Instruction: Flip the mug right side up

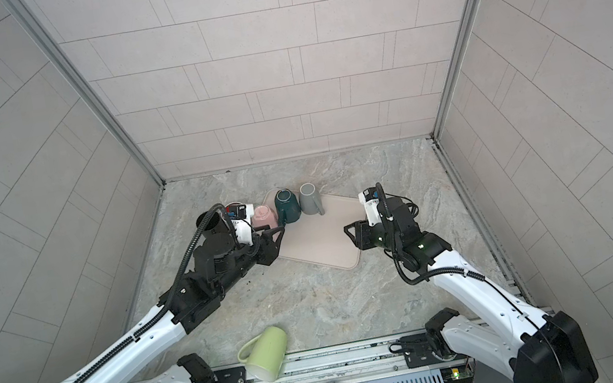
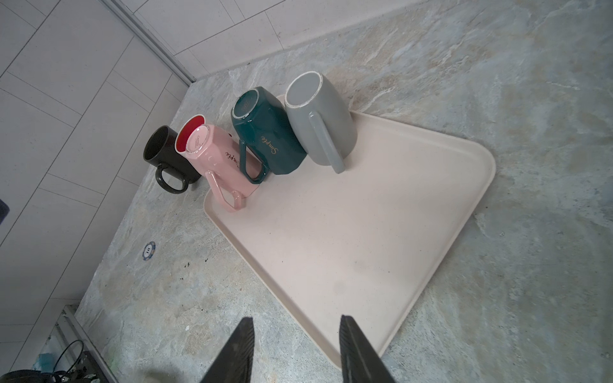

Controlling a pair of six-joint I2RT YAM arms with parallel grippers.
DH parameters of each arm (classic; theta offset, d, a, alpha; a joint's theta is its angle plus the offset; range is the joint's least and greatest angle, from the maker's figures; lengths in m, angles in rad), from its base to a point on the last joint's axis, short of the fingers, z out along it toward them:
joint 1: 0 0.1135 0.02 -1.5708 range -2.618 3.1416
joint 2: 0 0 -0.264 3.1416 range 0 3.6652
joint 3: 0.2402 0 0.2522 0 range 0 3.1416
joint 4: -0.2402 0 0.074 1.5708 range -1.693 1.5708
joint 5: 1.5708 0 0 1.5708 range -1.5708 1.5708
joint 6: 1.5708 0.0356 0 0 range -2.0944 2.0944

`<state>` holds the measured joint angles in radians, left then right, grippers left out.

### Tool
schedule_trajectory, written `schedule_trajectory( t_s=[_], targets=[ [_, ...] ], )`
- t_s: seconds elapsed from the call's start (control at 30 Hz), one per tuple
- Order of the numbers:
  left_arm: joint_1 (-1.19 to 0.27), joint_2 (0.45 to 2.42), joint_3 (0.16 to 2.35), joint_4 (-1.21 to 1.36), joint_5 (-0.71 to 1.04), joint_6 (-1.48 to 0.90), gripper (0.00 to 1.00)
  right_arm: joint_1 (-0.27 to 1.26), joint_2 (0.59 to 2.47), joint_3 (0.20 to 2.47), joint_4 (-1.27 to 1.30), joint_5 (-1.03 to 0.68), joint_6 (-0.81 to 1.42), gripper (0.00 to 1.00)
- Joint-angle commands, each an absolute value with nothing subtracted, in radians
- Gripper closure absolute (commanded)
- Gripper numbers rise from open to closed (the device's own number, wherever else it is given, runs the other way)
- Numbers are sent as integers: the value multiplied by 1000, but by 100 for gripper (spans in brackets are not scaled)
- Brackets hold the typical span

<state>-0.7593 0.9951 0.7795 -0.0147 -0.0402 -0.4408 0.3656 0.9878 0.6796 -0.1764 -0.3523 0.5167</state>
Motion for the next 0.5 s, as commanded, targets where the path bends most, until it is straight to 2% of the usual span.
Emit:
schedule_trajectory(
  t_s=[0.0, 0.23, 0.47],
  targets=[
    [-728, 985, 778, -78, -58, -448, 38, 364, 1016, 673, -144, -366, 526, 55],
    [-697, 915, 752, -182, -61, -455, 26, 364, 1027, 680, -150, -389, 511, 49],
    [-693, 831, 727, -316, -91, -448, 22, 369, 1019, 669, -168, -475, 529, 41]
  ],
)
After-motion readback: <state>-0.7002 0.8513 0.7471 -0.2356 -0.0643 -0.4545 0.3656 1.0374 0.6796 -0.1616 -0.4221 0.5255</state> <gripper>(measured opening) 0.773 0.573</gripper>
